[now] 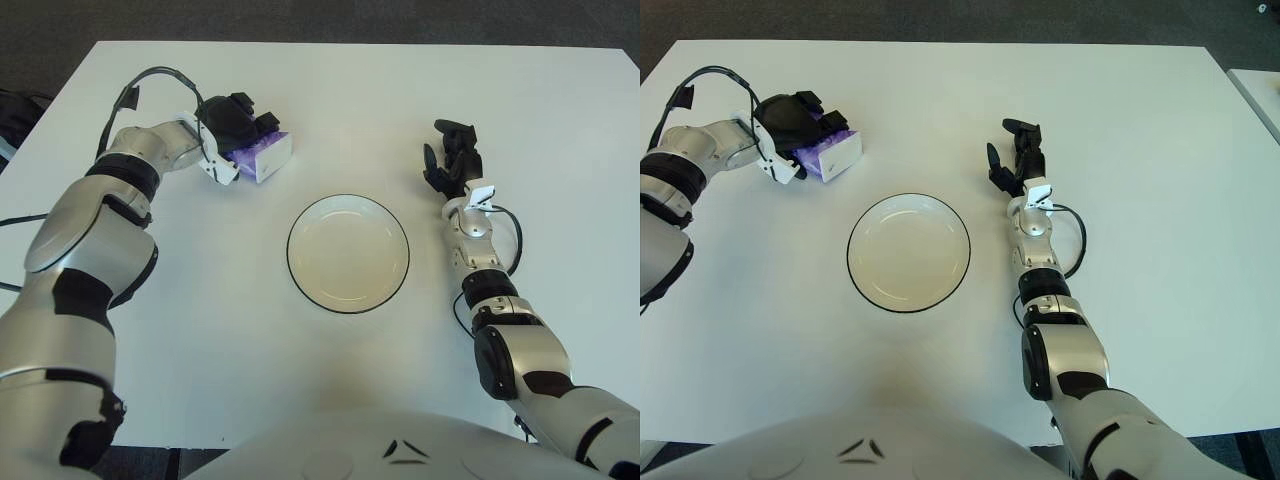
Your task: Put the tissue paper into the plate.
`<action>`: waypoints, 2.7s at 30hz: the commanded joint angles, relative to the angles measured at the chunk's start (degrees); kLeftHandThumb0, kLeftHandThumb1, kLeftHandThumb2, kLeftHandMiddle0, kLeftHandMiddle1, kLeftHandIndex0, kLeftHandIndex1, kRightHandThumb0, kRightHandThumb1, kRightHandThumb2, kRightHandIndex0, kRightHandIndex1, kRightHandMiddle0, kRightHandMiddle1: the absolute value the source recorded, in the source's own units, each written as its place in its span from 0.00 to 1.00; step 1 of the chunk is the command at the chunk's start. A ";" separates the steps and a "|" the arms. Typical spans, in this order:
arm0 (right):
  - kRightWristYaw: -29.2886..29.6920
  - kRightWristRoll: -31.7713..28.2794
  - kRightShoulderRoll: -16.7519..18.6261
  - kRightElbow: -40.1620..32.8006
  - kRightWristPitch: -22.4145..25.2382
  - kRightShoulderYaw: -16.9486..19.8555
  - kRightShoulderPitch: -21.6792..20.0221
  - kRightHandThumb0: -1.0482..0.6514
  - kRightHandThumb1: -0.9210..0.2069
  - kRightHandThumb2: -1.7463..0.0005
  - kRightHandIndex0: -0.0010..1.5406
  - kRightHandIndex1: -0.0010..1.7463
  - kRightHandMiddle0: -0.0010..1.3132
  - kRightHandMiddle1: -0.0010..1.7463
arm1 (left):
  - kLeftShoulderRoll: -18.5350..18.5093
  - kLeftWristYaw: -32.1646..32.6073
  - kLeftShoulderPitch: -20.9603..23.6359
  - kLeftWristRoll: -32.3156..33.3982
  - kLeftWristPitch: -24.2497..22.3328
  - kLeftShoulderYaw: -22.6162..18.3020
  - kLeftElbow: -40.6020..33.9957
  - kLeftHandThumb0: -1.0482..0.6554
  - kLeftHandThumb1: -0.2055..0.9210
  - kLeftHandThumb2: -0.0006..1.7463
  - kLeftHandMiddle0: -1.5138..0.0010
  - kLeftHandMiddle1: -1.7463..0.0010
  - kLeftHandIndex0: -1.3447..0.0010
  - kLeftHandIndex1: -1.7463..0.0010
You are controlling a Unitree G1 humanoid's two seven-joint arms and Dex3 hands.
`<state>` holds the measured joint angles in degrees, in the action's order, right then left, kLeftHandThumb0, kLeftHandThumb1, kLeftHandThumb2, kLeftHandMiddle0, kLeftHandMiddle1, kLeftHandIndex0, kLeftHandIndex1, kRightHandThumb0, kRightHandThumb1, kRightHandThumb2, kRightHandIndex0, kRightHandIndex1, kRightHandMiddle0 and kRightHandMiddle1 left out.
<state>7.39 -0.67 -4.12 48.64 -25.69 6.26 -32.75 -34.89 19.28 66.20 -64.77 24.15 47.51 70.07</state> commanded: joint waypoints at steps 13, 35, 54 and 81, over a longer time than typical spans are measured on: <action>-0.48 0.32 2.01 5.61 6.23 -0.66 7.41 0.27 0.09 0.69 0.24 0.12 0.02 0.63 | 2.55 1.98 -4.70 -1.24 -3.32 4.04 4.78 0.32 0.50 0.43 0.59 0.00 0.72 0.00; -0.81 0.19 1.72 5.04 6.18 -0.57 7.94 0.27 0.09 0.69 0.24 0.12 0.02 0.63 | 1.26 15.27 -4.29 1.11 -6.67 3.47 2.45 0.34 0.50 0.72 0.26 0.00 0.57 0.00; -1.20 0.02 1.38 4.47 6.36 -0.43 8.27 0.27 0.09 0.69 0.24 0.12 0.02 0.63 | -5.68 22.55 -0.87 9.82 4.17 -8.52 -5.51 0.34 0.46 0.75 0.20 0.00 0.55 0.00; -1.66 -0.14 1.04 4.13 6.52 -0.20 8.43 0.27 0.09 0.69 0.24 0.12 0.02 0.63 | -11.73 3.25 -10.38 13.65 10.19 -21.64 -41.44 0.32 0.42 0.79 0.23 0.00 0.51 0.00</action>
<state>6.53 -0.77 -4.46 47.54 -25.82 6.35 -32.25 -45.85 25.08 57.34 -52.61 33.53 27.83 31.46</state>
